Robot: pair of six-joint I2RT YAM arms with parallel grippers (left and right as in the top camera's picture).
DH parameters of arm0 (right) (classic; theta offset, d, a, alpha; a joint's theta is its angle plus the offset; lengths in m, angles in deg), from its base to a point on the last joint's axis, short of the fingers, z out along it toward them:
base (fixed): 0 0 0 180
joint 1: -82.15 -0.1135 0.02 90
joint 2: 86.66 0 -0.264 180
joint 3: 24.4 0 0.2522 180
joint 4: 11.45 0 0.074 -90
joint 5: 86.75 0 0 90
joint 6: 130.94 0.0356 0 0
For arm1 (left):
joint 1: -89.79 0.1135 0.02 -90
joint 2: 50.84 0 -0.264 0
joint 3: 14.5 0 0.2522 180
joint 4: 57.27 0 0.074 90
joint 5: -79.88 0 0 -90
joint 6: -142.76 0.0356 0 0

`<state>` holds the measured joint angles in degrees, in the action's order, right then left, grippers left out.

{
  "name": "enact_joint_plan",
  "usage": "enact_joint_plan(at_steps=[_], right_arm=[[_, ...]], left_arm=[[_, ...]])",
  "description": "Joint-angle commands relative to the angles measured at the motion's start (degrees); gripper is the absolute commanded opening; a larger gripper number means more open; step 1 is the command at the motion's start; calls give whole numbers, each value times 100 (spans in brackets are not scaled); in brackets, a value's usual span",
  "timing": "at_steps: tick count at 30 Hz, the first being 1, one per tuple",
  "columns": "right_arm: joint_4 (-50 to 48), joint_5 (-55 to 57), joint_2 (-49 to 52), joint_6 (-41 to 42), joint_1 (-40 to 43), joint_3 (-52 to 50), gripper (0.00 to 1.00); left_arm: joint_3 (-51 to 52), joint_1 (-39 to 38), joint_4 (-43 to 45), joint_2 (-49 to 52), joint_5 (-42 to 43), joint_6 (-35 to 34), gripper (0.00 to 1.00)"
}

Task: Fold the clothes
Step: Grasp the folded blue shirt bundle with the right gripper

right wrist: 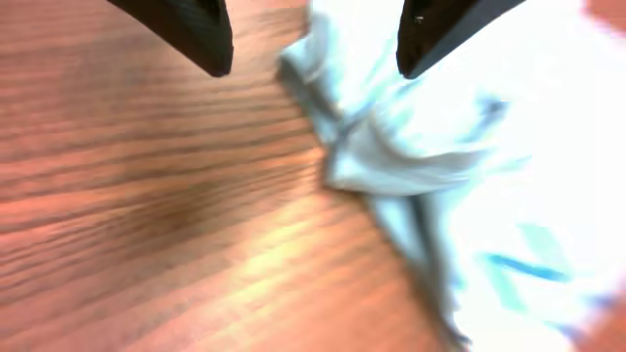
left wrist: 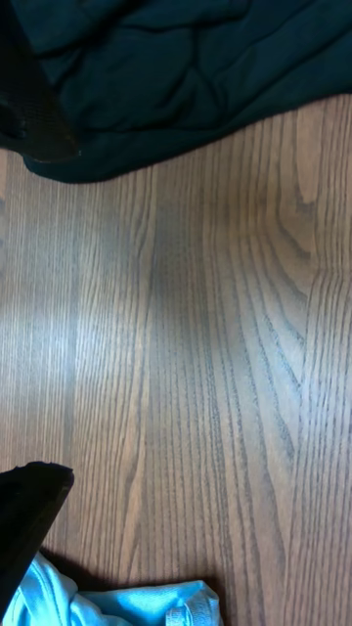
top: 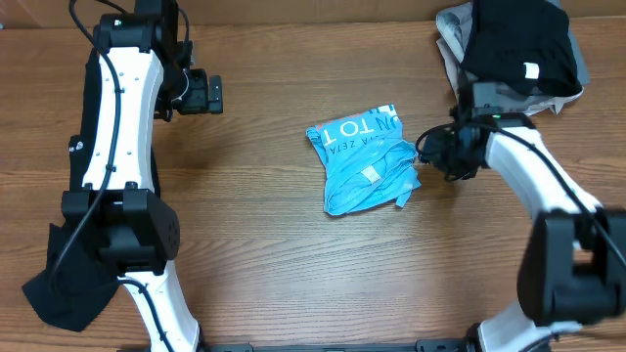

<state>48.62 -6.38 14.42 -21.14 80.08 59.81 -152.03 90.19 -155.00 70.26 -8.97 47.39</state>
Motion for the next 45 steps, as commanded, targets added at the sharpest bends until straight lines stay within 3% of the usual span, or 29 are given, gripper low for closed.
enact_joint_plan(at_steps=[1,6,10,14,18,25,45], right_arm=[[282,-466,-916,321,-24,249,59],[883,-551,-1318,621,-269,247,64],[1005,-229,-1298,1309,-654,63,71],[634,245,-1298,2310,-1080,-358,77],[-251,516,-1270,2830,-1537,-907,78],[-1888,951,-946,2872,-2072,-1543,90],[-1600,649,-61,3123,-2068,-1543,96]], left_arm=[[-101,-11,20,42,85,111,100],[-101,-9,63,42,85,111,100],[-101,-11,133,42,83,109,100],[-101,-11,264,42,81,107,100],[-101,-11,389,42,83,44,100],[-101,-11,476,42,83,44,100],[-98,-11,470,42,83,46,100]])
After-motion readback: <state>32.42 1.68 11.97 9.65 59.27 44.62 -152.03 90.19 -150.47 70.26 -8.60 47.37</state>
